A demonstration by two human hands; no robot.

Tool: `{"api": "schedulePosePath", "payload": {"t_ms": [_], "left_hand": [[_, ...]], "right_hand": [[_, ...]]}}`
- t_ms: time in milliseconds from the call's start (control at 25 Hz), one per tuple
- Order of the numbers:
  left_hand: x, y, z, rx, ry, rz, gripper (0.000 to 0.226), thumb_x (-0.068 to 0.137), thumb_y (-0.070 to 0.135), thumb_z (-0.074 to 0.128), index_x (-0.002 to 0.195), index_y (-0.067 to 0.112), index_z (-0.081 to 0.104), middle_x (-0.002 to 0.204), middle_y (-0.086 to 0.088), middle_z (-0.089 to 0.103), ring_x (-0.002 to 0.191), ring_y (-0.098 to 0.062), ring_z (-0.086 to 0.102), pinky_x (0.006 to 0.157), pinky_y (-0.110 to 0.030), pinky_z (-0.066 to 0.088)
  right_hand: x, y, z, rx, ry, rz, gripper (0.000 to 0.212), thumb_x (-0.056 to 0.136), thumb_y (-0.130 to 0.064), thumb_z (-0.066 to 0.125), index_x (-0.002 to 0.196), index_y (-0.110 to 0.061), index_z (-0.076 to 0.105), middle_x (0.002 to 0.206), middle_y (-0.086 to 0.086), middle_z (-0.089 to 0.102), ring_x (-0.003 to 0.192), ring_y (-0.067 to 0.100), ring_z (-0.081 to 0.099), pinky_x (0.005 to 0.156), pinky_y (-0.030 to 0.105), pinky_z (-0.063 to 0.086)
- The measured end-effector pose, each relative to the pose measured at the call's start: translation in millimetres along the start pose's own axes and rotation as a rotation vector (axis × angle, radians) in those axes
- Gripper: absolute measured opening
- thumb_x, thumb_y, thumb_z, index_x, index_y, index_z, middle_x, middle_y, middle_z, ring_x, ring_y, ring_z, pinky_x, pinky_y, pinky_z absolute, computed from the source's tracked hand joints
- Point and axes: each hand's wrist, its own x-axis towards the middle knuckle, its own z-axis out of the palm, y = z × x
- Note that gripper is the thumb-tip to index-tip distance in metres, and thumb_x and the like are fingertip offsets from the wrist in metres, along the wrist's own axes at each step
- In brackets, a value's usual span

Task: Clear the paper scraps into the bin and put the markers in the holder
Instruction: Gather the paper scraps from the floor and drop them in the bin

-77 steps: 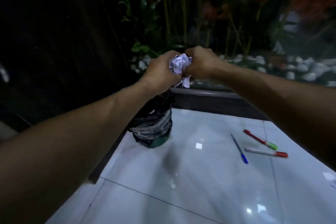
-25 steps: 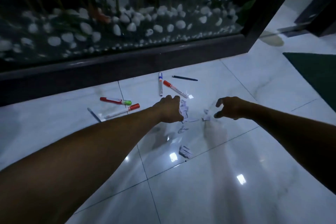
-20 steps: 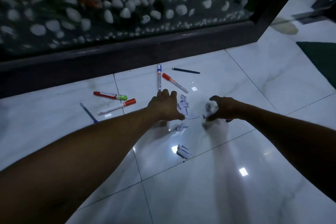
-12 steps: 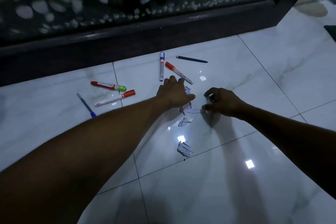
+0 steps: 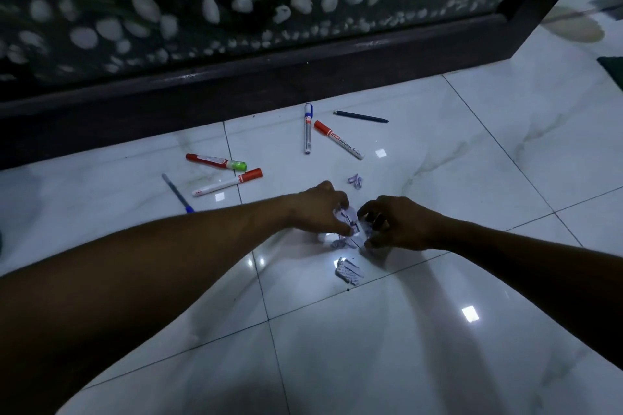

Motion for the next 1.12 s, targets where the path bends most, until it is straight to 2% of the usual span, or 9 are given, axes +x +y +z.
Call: {"api": "schedulePosePath", "payload": {"t_ms": [160,280,440,640,720,800,960,1040,1120], "left_hand": [[-31.3,-0.6,24.4,0.122,0.032,-0.035,0.110,0.068,0.075,0.071,0.152,0.021,0.028,0.145,-0.012,0.037,0.131,-0.031,0.042,0.106,-0.043,0.043],[-46.9,8.6,52.2,0.292,0.124,-0.115,0.130,0.057,0.089,0.063,0.156,0.020,0.014,0.149,-0.012,0.031,0.134,-0.031,0.036,0.104,-0.047,0.043],[-44.2,19.3,75.2,0.373,0.240,-0.129,0.131,0.063,0.083,0.065,0.158,0.015,0.004,0.150,-0.013,0.028,0.133,-0.032,0.034,0.105,-0.045,0.038],[-24.9,8.5,60.0,0.294,0.289,-0.123,0.121,0.069,0.076,0.066,0.157,0.018,0.008,0.148,-0.012,0.031,0.130,-0.030,0.041,0.099,-0.041,0.047],[-20.4,4.0,53.7,0.240,0.299,-0.129,0.116,0.069,0.074,0.069,0.155,0.019,0.013,0.144,-0.012,0.033,0.126,-0.029,0.044,0.094,-0.039,0.050],[-18.0,1.5,51.8,0.209,0.301,-0.118,0.114,0.068,0.071,0.072,0.153,0.019,0.018,0.141,-0.011,0.034,0.123,-0.028,0.045,0.091,-0.039,0.053],[-17.9,1.4,52.0,0.152,0.223,-0.062,0.120,0.063,0.065,0.079,0.154,0.019,0.017,0.139,-0.010,0.030,0.125,-0.029,0.041,0.092,-0.043,0.054],[-15.8,3.8,52.4,0.157,0.203,-0.056,0.125,0.061,0.064,0.080,0.155,0.019,0.012,0.140,-0.010,0.029,0.125,-0.030,0.039,0.095,-0.044,0.053],[-9.5,5.2,54.0,0.160,0.220,-0.054,0.120,0.061,0.061,0.081,0.153,0.019,0.015,0.136,-0.011,0.031,0.120,-0.030,0.044,0.094,-0.043,0.053]], "right_hand": [[-0.9,-0.5,-1.7,-0.117,0.103,0.000,0.050,0.079,-0.043,0.078,0.122,-0.024,0.061,0.113,0.001,0.063,0.088,0.012,0.061,0.080,0.032,0.054],[9.3,6.7,-17.8,-0.148,0.243,0.078,0.059,0.084,-0.044,0.074,0.136,-0.025,0.052,0.128,0.005,0.056,0.100,0.018,0.061,0.083,0.034,0.052],[32.4,6.4,-20.7,-0.164,0.206,0.095,0.069,0.092,-0.022,0.065,0.154,-0.023,0.033,0.152,0.011,0.039,0.123,0.028,0.055,0.094,0.035,0.048],[41.0,6.5,-19.4,-0.292,0.080,-0.055,0.050,0.087,-0.010,0.056,0.135,-0.021,0.056,0.141,0.004,0.049,0.121,0.026,0.056,0.093,0.042,0.053],[34.7,9.2,-19.9,-0.253,0.029,-0.104,0.046,0.086,-0.015,0.059,0.131,-0.023,0.060,0.134,0.003,0.051,0.116,0.024,0.059,0.093,0.040,0.053],[21.1,9.9,-18.6,-0.232,-0.013,-0.098,0.051,0.085,-0.032,0.069,0.134,-0.027,0.058,0.134,-0.001,0.049,0.112,0.019,0.060,0.091,0.033,0.052],[-5.6,6.9,-6.3,-0.298,-0.027,0.028,0.102,0.062,-0.071,0.074,0.148,-0.032,0.037,0.144,-0.007,0.036,0.116,0.020,0.058,0.087,0.033,0.051],[-12.1,3.0,8.3,-0.305,0.035,0.059,0.107,0.059,-0.071,0.076,0.149,-0.030,0.033,0.143,-0.004,0.034,0.113,0.023,0.058,0.083,0.034,0.051],[-11.1,-1.8,22.8,-0.236,0.100,0.046,0.095,0.066,-0.059,0.079,0.144,-0.026,0.039,0.137,0.000,0.038,0.103,0.025,0.061,0.079,0.034,0.053]]}}
